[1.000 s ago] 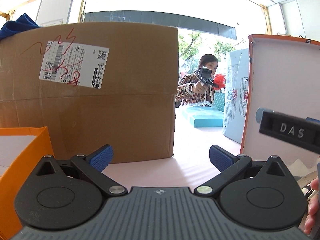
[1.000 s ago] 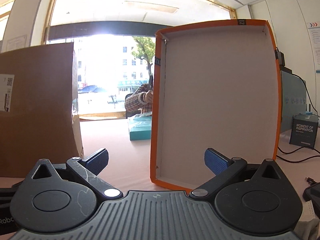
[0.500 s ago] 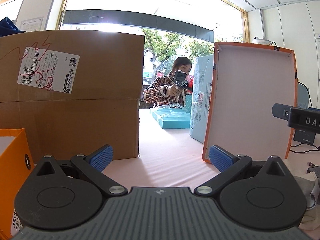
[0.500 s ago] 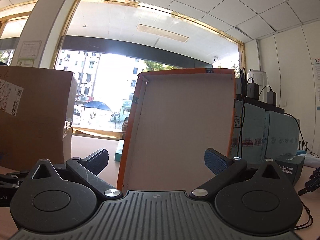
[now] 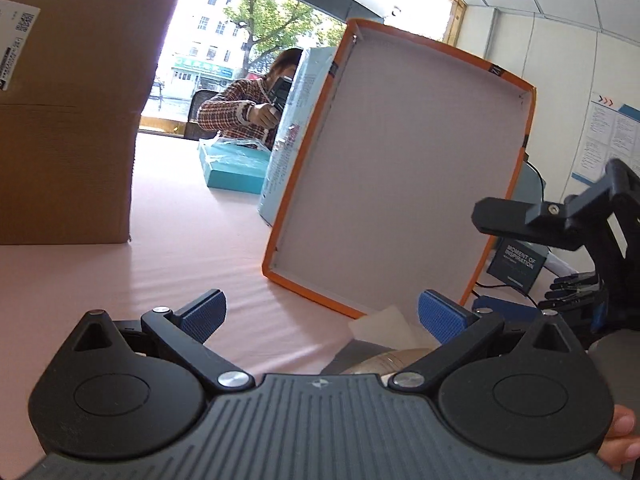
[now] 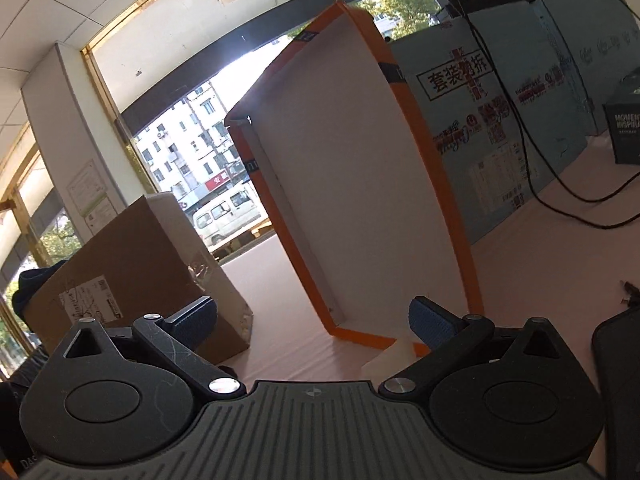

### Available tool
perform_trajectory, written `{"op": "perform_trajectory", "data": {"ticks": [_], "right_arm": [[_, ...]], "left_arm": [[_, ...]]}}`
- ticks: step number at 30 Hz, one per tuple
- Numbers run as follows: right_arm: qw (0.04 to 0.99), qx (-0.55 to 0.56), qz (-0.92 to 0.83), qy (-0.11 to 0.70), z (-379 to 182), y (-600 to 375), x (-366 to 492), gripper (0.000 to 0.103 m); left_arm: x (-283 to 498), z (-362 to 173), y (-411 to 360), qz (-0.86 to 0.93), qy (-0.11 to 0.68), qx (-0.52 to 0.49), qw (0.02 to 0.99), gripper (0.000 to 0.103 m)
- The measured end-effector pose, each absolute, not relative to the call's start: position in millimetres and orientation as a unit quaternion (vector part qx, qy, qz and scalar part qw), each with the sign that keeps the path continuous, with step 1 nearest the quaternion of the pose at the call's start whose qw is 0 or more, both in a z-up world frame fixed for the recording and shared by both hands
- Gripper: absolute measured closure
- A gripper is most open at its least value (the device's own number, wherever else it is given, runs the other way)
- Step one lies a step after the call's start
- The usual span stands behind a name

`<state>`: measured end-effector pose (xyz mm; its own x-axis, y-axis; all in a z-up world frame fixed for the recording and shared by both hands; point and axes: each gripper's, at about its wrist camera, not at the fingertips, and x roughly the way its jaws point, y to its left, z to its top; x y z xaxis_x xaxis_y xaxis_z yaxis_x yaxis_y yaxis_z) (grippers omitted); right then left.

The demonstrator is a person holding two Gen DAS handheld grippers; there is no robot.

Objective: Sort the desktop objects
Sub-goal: 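Move the left tool toward the gold egg on the grey cloth, then close the left gripper on the gold egg and lift it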

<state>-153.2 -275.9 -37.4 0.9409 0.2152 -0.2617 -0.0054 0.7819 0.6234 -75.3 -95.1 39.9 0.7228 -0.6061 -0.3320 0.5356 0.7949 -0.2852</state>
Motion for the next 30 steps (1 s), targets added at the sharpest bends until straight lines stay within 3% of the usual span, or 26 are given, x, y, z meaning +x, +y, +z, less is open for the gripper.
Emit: {"op": "perform_trajectory", "data": {"ticks": [3, 21, 30], "right_arm": [[0.902, 0.372, 0.079, 0.202, -49.3, -278.1, -138.5, 0.000], [0.881, 0.348, 0.068, 0.313, -73.5, -259.3, -115.7, 0.004], [0.882, 0.330, 0.059, 0.332, -79.4, -252.2, -111.8, 0.016]], "left_arm": [[-78.0, 32.8, -99.8, -0.336, 0.223, -0.063, 0.913, 0.000], [-79.7, 11.2, -121.4, -0.373, 0.283, -0.001, 0.884, 0.000], [-74.1, 6.1, -126.0, -0.375, 0.307, 0.004, 0.875, 0.021]]}}
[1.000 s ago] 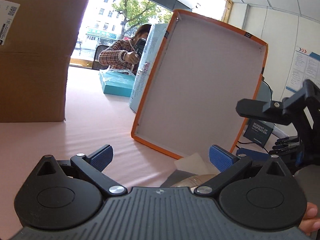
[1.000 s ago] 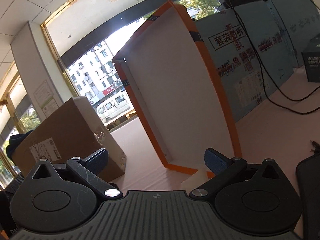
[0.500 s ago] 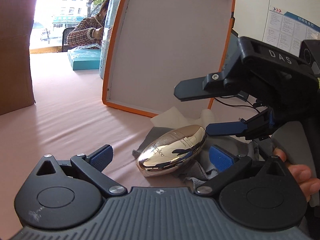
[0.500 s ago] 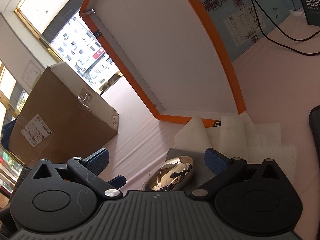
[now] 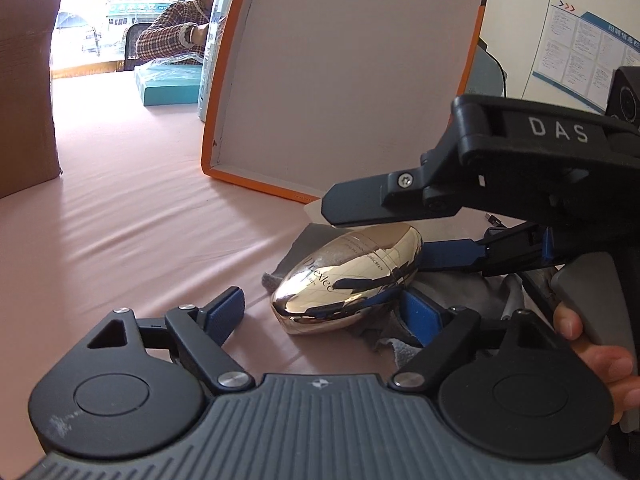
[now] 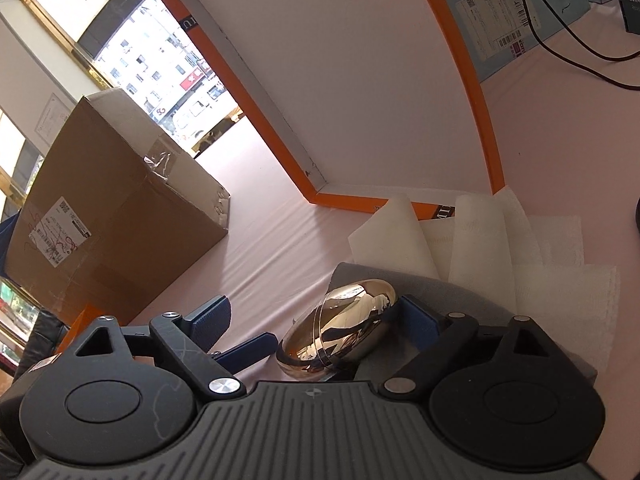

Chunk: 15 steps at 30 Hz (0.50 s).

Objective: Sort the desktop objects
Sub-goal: 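Close the left gripper on the gold egg and lift it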

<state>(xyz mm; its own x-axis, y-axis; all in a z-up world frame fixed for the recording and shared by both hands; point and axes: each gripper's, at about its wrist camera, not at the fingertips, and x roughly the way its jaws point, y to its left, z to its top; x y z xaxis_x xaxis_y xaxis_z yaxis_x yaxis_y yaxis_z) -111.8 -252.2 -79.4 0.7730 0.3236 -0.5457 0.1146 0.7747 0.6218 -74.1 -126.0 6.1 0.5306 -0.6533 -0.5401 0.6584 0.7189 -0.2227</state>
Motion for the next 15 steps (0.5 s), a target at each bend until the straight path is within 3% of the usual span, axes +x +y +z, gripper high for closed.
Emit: {"op": "perform_trajectory", "data": {"ticks": [6, 14, 15], "right_arm": [[0.882, 0.329, 0.044, 0.333, -81.4, -253.9, -113.1, 0.031], [0.886, 0.326, 0.015, 0.329, -83.4, -258.1, -115.5, 0.062], [0.886, 0.327, 0.014, 0.328, -83.7, -258.8, -115.8, 0.063]], "left_arm": [[-74.6, 6.6, -128.5, -0.382, 0.305, 0.009, 0.872, 0.036], [-73.8, 6.7, -127.6, -0.374, 0.306, -0.001, 0.875, 0.038], [-74.4, 7.0, -127.5, -0.373, 0.306, -0.001, 0.876, 0.039]]}}
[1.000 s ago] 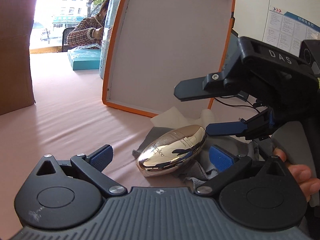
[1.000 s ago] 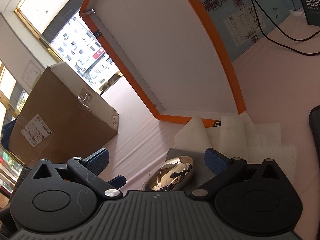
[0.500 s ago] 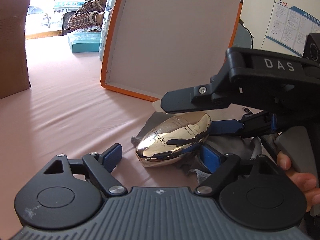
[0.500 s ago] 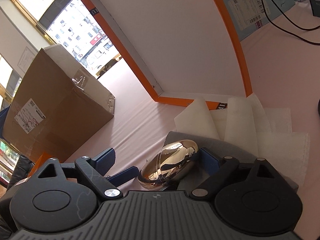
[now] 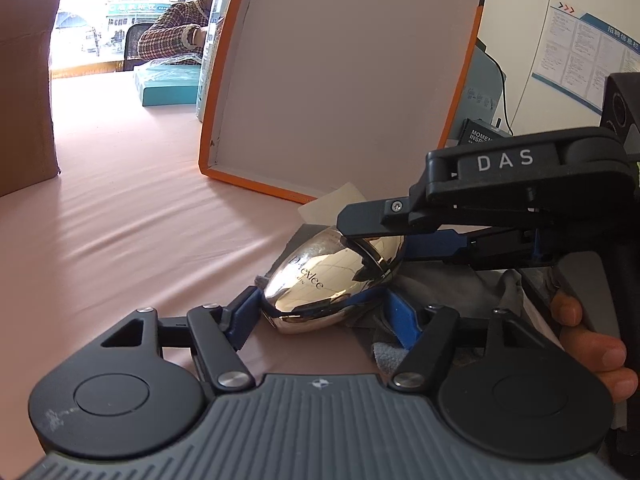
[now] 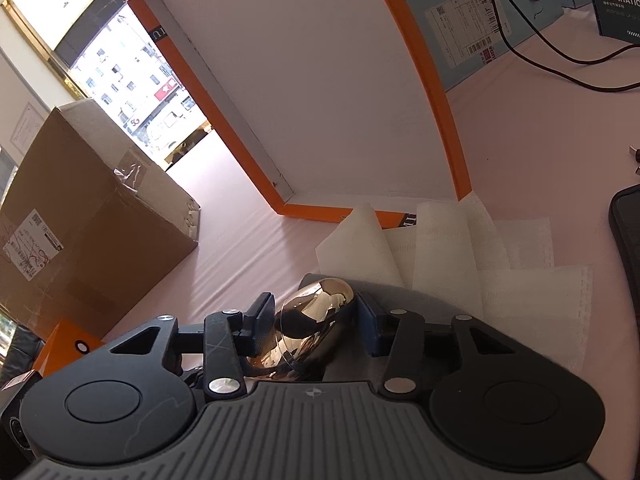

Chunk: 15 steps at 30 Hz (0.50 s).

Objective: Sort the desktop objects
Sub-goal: 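Close the left gripper on the gold egg and lift it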

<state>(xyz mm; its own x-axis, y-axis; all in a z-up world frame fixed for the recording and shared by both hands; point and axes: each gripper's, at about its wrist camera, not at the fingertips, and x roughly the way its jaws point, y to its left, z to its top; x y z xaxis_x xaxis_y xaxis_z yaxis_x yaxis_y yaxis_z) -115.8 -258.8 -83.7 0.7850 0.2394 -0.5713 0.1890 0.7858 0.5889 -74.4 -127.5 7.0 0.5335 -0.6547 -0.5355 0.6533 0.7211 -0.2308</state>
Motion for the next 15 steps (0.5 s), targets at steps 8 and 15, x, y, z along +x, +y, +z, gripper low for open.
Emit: {"op": "perform_trajectory", "data": {"ticks": [8, 15], "right_arm": [[0.891, 0.322, 0.020, 0.320, -84.2, -256.9, -115.8, 0.064], [0.892, 0.325, 0.027, 0.313, -83.2, -256.6, -116.5, 0.065]], "left_arm": [[-77.6, 8.3, -124.7, -0.368, 0.306, -0.010, 0.878, 0.039], [-79.3, 10.3, -122.1, -0.365, 0.300, -0.015, 0.881, 0.039]]}}
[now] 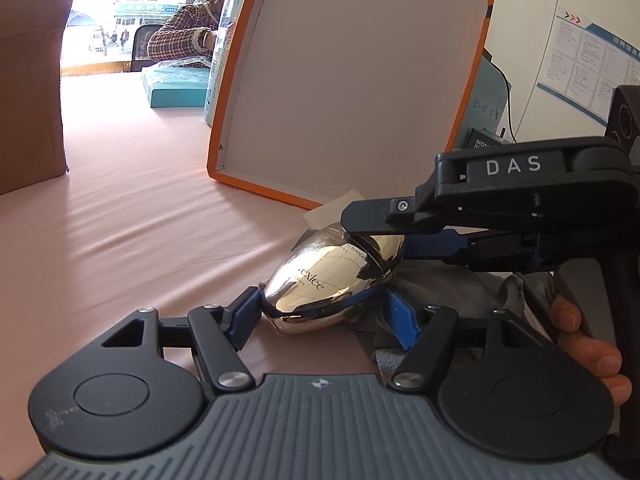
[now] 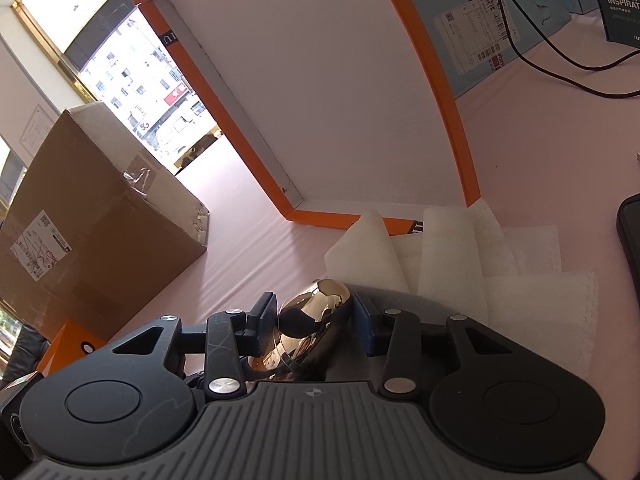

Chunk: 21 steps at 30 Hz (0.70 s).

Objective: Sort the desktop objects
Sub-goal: 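Close the left gripper on the gold egg and lift it, then carry the gold egg with the left gripper over the orange-rimmed box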

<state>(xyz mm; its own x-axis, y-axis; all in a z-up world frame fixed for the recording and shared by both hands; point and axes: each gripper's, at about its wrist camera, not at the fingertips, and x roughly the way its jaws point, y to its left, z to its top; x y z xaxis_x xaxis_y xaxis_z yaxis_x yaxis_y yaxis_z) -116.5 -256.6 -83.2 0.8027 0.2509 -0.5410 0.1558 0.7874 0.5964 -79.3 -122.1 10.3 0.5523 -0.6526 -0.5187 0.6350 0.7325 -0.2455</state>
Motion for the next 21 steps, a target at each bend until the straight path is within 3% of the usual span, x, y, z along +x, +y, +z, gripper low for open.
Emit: {"op": "perform_trajectory", "data": {"ticks": [7, 21], "right_arm": [[0.901, 0.320, 0.040, 0.289, -76.6, -255.3, -120.6, 0.070], [0.908, 0.325, 0.068, 0.255, -57.3, -249.4, -127.2, 0.073]], "left_arm": [[-79.9, 12.8, -119.7, -0.364, 0.298, -0.016, 0.882, 0.048], [-94.4, 34.9, -102.0, -0.355, 0.259, -0.035, 0.898, 0.048]]}}
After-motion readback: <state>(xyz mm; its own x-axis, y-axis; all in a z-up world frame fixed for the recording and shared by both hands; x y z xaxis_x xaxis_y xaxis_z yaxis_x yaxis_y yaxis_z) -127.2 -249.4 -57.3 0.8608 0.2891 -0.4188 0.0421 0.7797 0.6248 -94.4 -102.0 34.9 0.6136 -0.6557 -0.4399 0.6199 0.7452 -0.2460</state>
